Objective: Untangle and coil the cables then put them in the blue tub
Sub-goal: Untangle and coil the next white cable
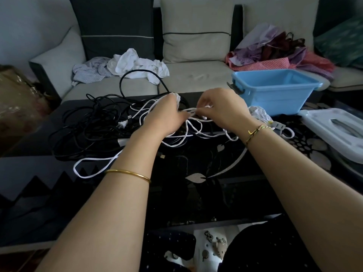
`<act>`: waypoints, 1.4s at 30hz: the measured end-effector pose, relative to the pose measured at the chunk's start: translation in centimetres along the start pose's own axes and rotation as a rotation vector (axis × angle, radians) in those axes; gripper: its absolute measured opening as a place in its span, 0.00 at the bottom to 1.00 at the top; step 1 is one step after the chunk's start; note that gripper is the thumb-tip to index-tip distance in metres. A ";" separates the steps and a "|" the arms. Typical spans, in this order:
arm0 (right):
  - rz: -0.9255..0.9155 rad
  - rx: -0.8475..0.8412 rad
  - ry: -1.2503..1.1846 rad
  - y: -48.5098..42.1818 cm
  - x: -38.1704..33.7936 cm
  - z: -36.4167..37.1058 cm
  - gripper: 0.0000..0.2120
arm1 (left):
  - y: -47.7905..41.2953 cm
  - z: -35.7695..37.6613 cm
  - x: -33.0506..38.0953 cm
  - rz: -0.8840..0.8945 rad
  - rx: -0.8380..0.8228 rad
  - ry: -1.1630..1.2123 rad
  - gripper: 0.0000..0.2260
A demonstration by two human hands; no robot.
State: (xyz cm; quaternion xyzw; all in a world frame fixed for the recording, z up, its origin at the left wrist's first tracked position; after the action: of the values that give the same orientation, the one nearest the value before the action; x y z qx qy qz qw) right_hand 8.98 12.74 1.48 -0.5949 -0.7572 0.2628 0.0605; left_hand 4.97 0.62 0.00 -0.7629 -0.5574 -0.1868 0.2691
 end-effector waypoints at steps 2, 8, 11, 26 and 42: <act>0.027 0.030 -0.051 -0.1 0.3 -0.3 0.04 | -0.3 -0.6 -0.6 -0.050 0.063 0.021 0.17; 0.041 0.029 -0.164 0.2 1.1 -0.5 0.03 | -1.2 -0.3 -3.3 -0.221 0.064 0.166 0.06; -0.014 -0.152 -0.138 0.4 0.7 0.5 0.03 | -1.6 -0.3 -4.4 -0.306 0.090 0.237 0.07; 0.085 -0.940 -0.129 5.0 0.3 7.6 0.07 | -1.1 -1.7 -4.2 -0.384 0.241 0.631 0.05; 0.038 -0.042 -0.538 0.0 -0.5 2.3 0.05 | -0.5 -0.1 -1.1 -0.241 -0.020 0.619 0.11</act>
State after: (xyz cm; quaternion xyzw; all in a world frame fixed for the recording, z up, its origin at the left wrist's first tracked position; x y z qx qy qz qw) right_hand 8.22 11.55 -0.35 -0.5188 -0.7400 0.3970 -0.1603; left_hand 4.18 -0.17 -0.45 -0.6012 -0.5335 -0.4458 0.3940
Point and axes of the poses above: each hand's wrist, its own y-axis away from the middle knuckle, its own z-axis out of the palm, x = y × z, the point moved 9 cm from there along -y, towards the middle knuckle, and after that the axes turned 15 degrees about -z, right-handed, at the moved point
